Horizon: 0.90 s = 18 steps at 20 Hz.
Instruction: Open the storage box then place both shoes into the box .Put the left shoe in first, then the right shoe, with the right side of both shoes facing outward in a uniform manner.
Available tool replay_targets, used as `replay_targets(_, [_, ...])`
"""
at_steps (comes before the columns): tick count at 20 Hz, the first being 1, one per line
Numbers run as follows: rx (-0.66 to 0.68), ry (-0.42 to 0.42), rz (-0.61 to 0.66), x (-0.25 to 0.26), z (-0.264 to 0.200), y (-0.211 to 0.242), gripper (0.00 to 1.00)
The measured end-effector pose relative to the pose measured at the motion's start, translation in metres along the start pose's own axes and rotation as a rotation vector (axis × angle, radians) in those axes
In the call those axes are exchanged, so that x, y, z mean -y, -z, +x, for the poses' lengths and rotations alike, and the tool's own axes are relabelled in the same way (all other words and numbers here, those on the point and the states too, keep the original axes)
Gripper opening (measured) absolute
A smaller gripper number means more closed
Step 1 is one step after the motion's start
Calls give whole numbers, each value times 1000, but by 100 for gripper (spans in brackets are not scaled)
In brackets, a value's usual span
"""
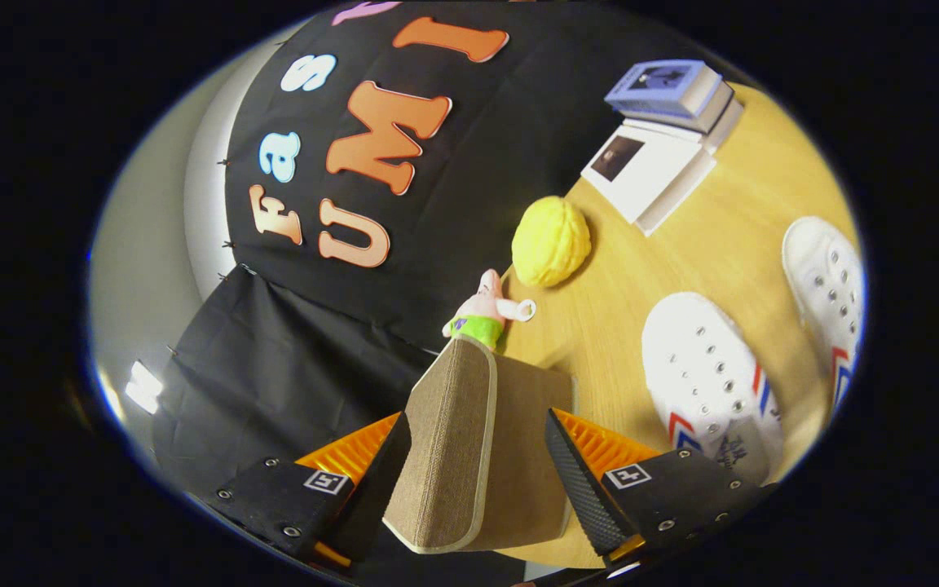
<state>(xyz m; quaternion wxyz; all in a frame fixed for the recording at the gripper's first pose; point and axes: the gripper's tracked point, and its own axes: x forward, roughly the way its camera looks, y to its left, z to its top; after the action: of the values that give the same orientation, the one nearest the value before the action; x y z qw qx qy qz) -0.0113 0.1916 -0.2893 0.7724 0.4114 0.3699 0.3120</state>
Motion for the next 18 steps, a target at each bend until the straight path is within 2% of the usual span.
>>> replay_targets(7, [-220, -202, 112, -17, 24, 39, 98])
replay_targets(11, [-310, -247, 134, -20, 36, 57, 98])
replay_targets(18, [-286, -325, 167, -38, 21, 44, 97])
